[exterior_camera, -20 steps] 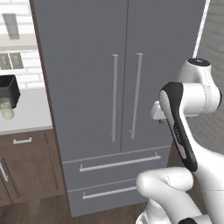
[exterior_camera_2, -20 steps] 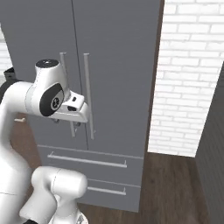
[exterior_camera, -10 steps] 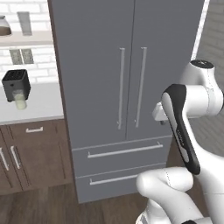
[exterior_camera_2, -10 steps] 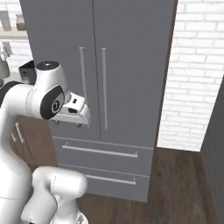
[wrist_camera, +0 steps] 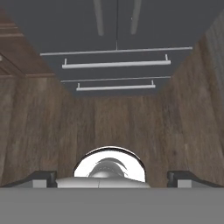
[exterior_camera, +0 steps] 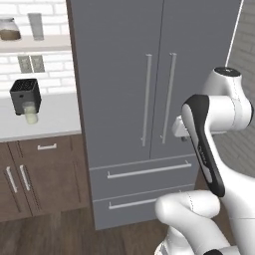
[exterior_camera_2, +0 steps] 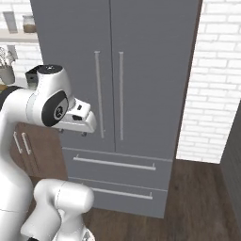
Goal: Grab a lemon wedge from the fridge and one ice cube from the ice bowl, and put them in the glass of lemonade.
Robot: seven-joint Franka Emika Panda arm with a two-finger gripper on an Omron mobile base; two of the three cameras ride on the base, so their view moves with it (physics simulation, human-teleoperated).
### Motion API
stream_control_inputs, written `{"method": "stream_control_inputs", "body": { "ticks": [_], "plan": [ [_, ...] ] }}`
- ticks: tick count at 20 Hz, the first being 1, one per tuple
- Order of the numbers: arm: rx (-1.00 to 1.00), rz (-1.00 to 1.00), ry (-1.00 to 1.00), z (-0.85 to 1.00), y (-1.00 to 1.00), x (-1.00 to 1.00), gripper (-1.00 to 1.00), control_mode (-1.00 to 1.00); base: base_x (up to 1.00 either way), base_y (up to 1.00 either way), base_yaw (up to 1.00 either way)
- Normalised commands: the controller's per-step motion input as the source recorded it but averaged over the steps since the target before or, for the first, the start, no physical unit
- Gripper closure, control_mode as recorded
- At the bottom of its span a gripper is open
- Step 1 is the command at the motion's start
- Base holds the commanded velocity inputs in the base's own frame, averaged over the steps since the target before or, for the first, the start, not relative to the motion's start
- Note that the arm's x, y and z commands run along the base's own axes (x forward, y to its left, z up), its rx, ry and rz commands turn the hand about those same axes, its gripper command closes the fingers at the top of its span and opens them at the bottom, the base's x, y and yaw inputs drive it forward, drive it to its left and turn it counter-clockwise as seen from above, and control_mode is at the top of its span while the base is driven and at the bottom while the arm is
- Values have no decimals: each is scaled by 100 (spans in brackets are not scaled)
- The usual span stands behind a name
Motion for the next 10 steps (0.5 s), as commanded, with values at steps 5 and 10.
{"method": "stream_control_inputs", "body": {
  "ticks": [5,10],
  "plan": [
    [0,0,0,0,0,0,-100,100,-22,-15,0],
    [0,0,0,0,0,0,-100,100,-18,-12,3]
  ]
}}
